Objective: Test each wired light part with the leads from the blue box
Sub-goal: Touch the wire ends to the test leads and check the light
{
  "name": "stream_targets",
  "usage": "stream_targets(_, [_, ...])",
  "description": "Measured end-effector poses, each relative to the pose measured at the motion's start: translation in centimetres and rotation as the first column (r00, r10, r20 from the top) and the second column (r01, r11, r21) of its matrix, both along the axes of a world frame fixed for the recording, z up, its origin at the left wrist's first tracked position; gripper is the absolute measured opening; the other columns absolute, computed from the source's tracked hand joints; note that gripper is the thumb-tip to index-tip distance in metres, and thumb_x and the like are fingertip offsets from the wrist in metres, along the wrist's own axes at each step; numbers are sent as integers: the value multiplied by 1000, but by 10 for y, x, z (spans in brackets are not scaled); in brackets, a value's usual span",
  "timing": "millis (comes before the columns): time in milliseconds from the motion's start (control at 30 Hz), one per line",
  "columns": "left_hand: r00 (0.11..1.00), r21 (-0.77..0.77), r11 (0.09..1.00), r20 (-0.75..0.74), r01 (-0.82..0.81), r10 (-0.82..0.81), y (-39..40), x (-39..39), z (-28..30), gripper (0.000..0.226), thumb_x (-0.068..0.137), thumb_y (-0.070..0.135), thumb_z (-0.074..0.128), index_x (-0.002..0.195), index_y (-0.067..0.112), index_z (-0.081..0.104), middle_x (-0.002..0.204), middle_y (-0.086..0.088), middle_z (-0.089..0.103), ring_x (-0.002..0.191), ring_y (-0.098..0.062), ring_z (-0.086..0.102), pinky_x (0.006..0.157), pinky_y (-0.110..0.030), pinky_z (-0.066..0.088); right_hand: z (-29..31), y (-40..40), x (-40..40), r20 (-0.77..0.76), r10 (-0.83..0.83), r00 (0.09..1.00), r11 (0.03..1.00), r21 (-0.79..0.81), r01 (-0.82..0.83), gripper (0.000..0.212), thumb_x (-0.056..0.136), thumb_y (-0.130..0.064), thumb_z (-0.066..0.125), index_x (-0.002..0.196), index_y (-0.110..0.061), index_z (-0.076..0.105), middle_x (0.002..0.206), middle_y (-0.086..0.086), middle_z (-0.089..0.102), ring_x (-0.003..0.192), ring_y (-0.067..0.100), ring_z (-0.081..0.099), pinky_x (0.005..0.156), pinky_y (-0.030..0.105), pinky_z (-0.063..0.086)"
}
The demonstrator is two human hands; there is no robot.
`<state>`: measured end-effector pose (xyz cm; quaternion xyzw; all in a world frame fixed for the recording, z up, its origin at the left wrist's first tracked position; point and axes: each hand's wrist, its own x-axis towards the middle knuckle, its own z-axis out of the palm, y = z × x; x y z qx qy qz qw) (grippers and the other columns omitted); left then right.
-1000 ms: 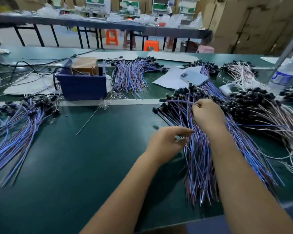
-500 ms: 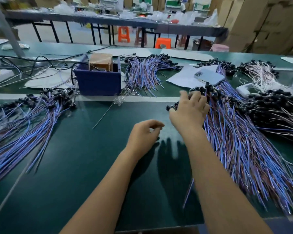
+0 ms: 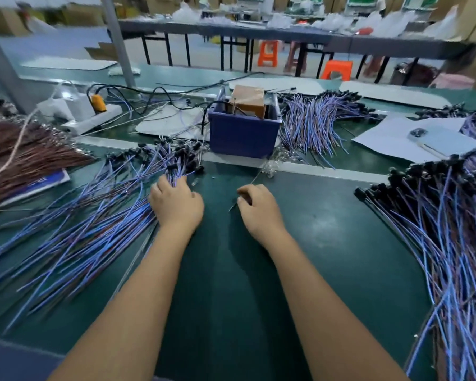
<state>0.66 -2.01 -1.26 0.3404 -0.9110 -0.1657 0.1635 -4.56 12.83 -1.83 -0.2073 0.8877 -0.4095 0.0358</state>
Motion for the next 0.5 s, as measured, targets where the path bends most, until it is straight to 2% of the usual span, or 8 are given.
stream_targets(67, [998, 38, 998, -24, -56, 57, -3, -3, -2, 44, 92, 15, 47, 136, 20, 49, 148, -16, 33, 132, -35, 29, 110, -46, 24, -5, 3, 0, -23, 6, 1000, 999, -43, -7, 24, 95, -20, 52, 115, -15, 65, 108, -3, 55, 106, 17, 53, 88, 24, 39])
stream_targets(133, [997, -6, 998, -45, -66, 65, -4, -6, -1, 42, 93, 13, 47, 134, 24, 50, 143, -12, 39, 126, -35, 33, 104, -45, 28, -6, 5, 1, -30, 10, 1000, 996, -93, -12, 22, 95, -18, 52, 112, -15, 66, 101, -8, 52, 103, 16, 54, 85, 22, 37])
stream_targets(200, [993, -21, 995, -71, -96, 94, -8, -9, 0, 38, 95, 16, 49, 133, 21, 49, 138, -13, 43, 123, -35, 37, 99, -45, 33, -7, 8, 3, -31, 10, 999, 991, -132, -14, 21, 95, -17, 52, 110, -15, 67, 100, -9, 53, 101, 14, 54, 84, 22, 37])
stream_targets(333, [978, 58, 981, -88, -187, 192, -15, -14, 1, 35, 98, 26, 53, 128, 9, 51, 132, -19, 51, 122, -38, 44, 99, -46, 35, -6, 11, 5, -25, 14, 1000, 983, -183, -18, 19, 95, -16, 51, 105, -17, 67, 99, -9, 56, 98, 11, 53, 82, 22, 37])
stream_targets(500, [962, 126, 976, -186, -178, 199, -18, -14, 0, 25, 98, 24, 52, 117, 10, 61, 120, -17, 59, 111, -36, 51, 96, -46, 40, -6, 14, 5, -5, 15, 1000, 974, -227, -15, 19, 96, -16, 50, 103, -17, 68, 98, -9, 58, 97, 11, 55, 86, 24, 41])
